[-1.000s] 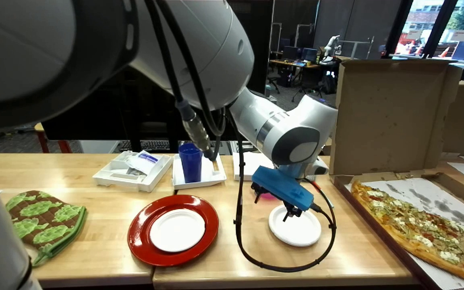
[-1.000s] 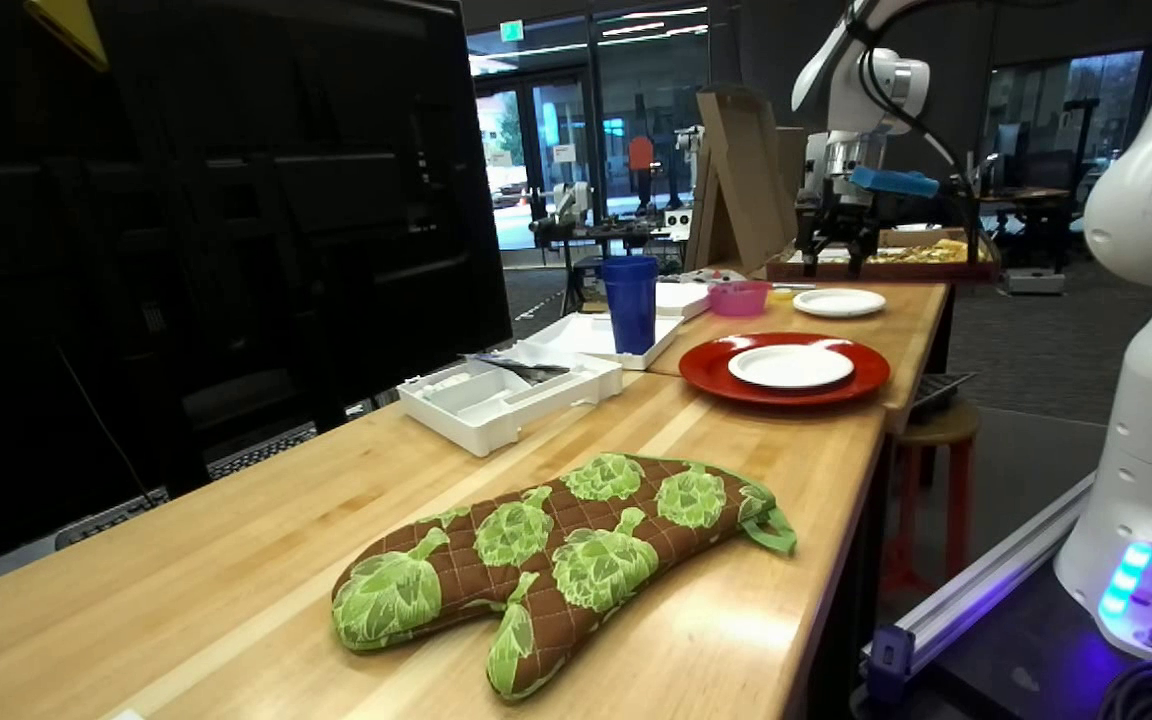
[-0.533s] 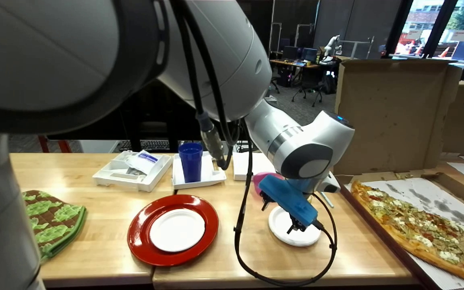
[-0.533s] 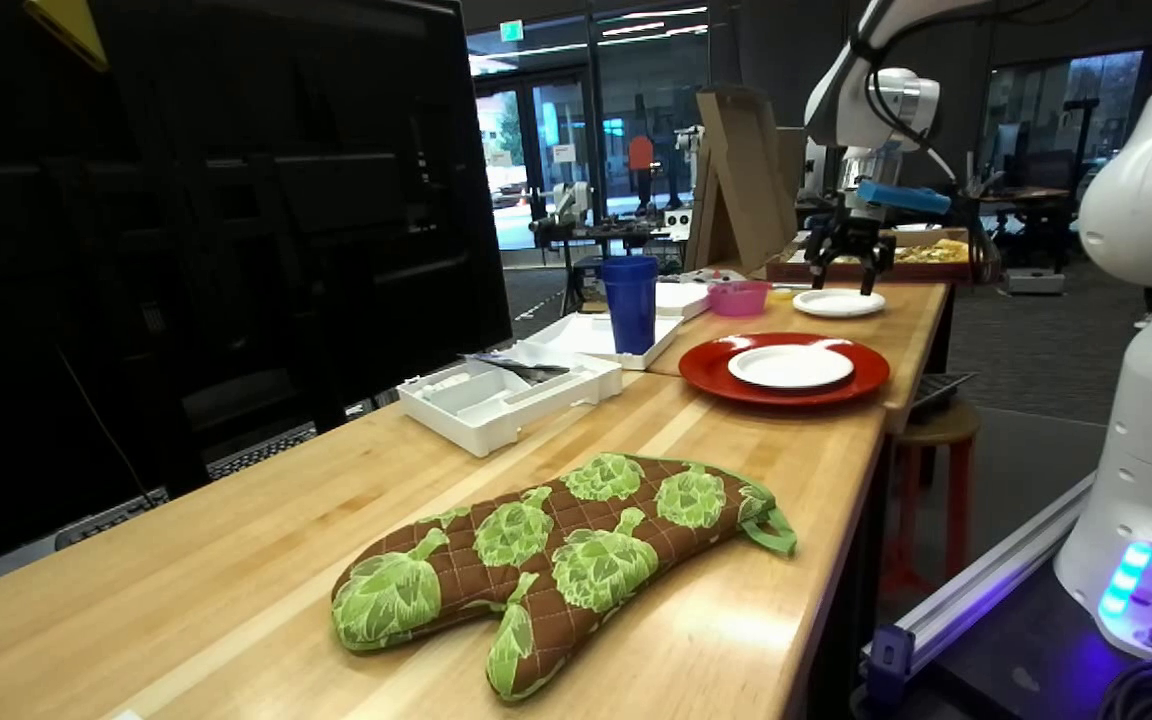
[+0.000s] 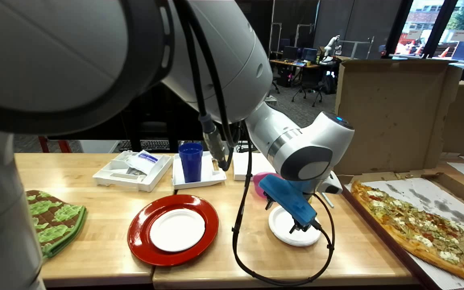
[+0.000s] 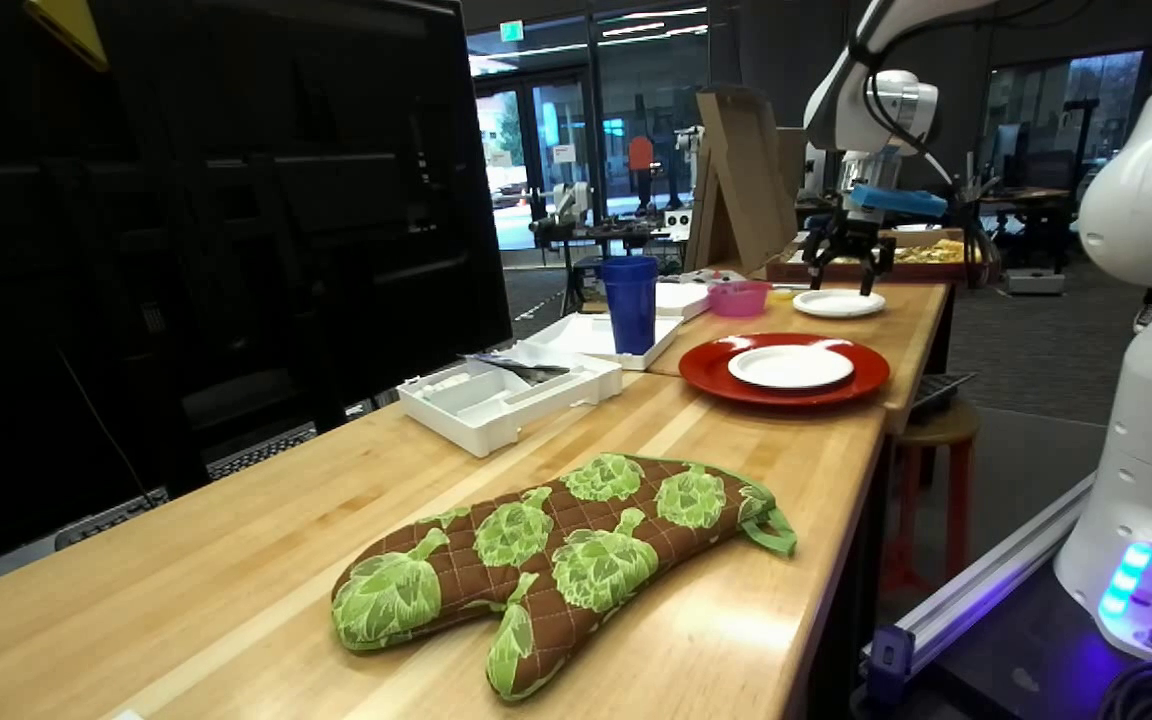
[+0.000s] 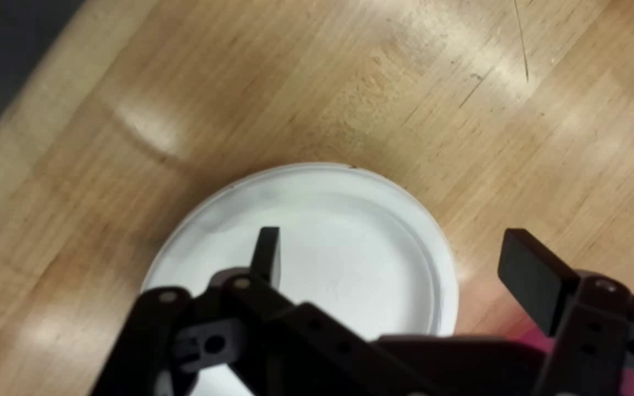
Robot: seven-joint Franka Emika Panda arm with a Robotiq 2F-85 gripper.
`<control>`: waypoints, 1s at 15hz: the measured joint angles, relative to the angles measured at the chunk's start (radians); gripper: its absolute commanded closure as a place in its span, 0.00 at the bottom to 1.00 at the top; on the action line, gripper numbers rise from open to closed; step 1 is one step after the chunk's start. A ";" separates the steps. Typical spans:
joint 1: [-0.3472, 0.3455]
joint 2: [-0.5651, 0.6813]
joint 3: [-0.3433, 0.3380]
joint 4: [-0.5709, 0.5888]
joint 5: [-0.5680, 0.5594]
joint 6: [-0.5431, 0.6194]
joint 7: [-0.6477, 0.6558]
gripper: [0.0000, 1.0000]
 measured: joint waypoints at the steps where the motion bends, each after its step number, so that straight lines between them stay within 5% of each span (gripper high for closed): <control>1: 0.000 0.001 0.000 0.000 0.000 -0.004 0.000 0.00; 15: -0.079 0.086 -0.002 0.138 0.092 -0.204 -0.064 0.00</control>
